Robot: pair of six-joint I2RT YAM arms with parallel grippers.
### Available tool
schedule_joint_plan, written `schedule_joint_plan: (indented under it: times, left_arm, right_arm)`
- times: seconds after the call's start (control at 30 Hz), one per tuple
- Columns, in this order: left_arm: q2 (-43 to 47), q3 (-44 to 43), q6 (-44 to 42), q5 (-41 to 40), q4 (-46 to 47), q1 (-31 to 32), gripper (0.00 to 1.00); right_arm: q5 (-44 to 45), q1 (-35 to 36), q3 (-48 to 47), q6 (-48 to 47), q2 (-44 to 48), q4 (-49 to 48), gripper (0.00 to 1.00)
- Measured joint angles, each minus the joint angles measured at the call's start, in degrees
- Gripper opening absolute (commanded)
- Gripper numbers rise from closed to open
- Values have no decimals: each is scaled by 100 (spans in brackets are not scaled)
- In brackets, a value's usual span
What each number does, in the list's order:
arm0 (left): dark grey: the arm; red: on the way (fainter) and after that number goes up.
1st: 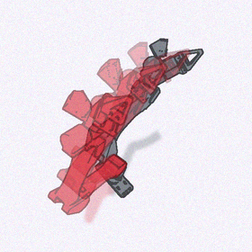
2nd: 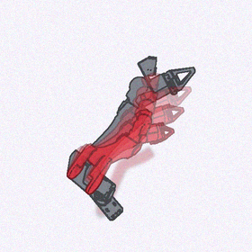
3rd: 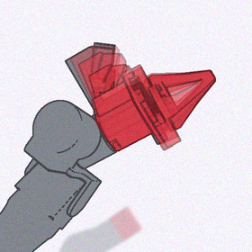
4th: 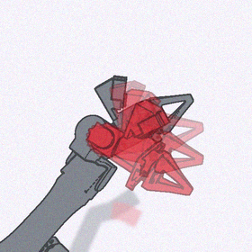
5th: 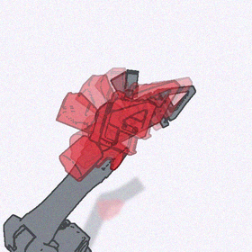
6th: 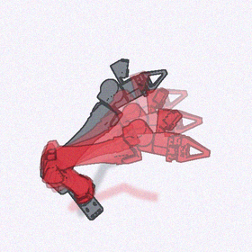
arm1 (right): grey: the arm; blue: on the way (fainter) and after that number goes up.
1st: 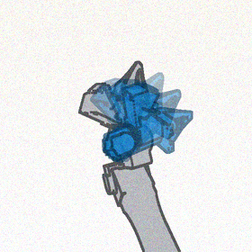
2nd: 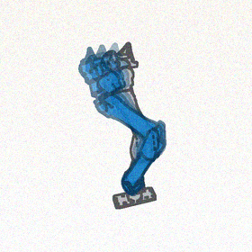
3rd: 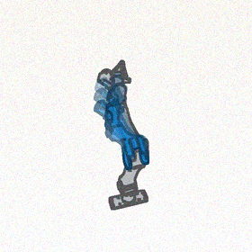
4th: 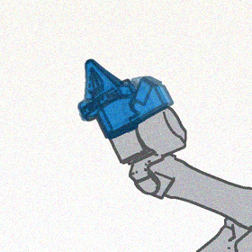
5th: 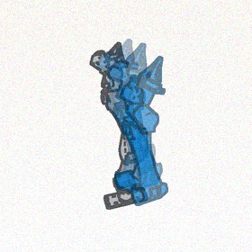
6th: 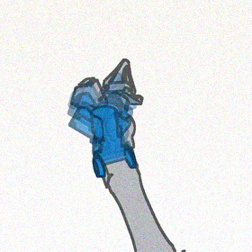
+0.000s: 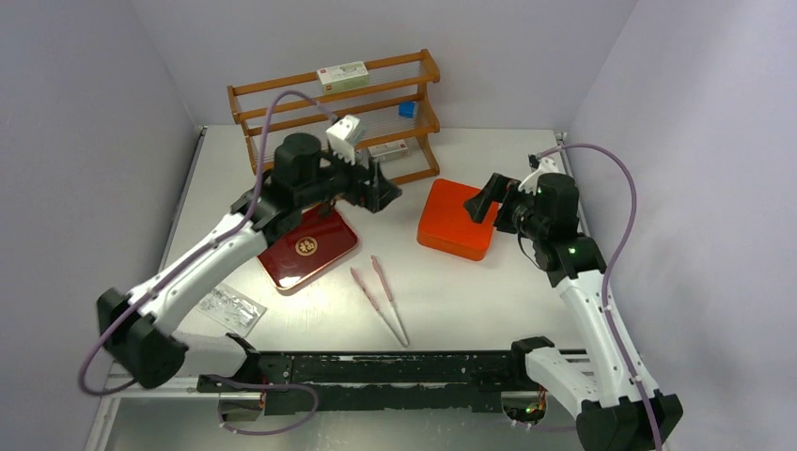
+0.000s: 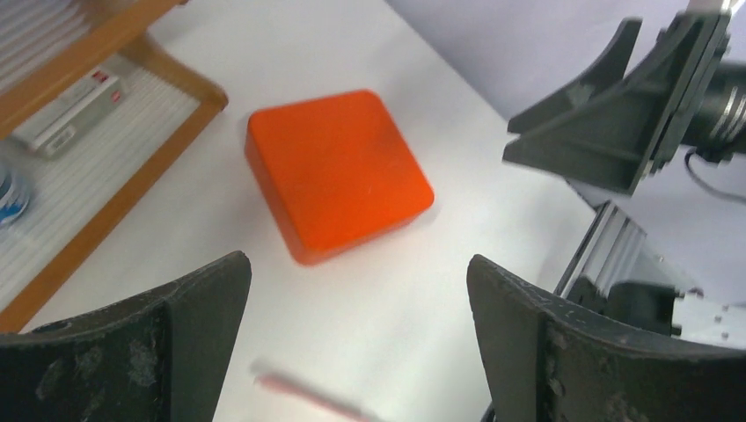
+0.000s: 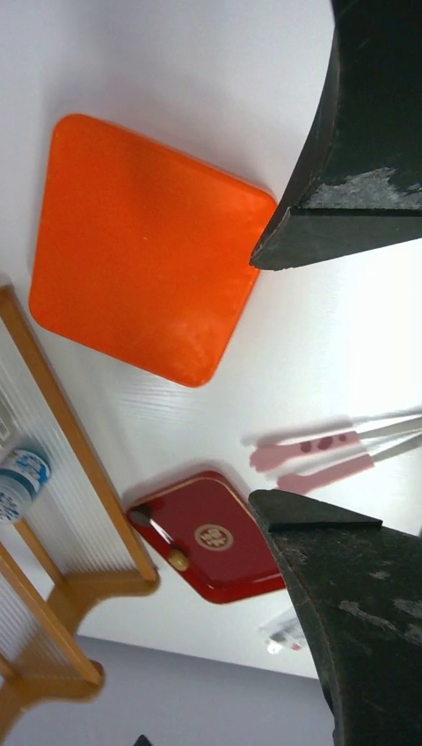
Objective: Pack the chocolate
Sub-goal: Reset both arms
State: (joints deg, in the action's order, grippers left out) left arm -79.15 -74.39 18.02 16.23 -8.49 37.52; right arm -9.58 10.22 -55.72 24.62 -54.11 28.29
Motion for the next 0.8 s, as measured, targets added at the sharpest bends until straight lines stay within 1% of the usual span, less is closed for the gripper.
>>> schedule_joint_plan:
  times: [0.1,0.27,0.5,0.63,0.8]
  left_arm:
    - [763,527,-173,-157,-398,0,98]
    - [2070,1493,-223,-422,-752,0,98]
    - [3635,2758,-13,-870,-715,0,98]
    - [3960,3010,105,-999,-684,0,98]
    - [3770,2992,125,-1008,-623,0,98]
  right_arm:
    - [-264,0,122,17,251,94,100]
    - [-643,0,251,28,601,179,100]
    - [-927,0,367,-9,1058,216,100]
    - [-1005,0,396,-22,1093,227,100]
    - [-1056,0,470,-39,1174,251,100]
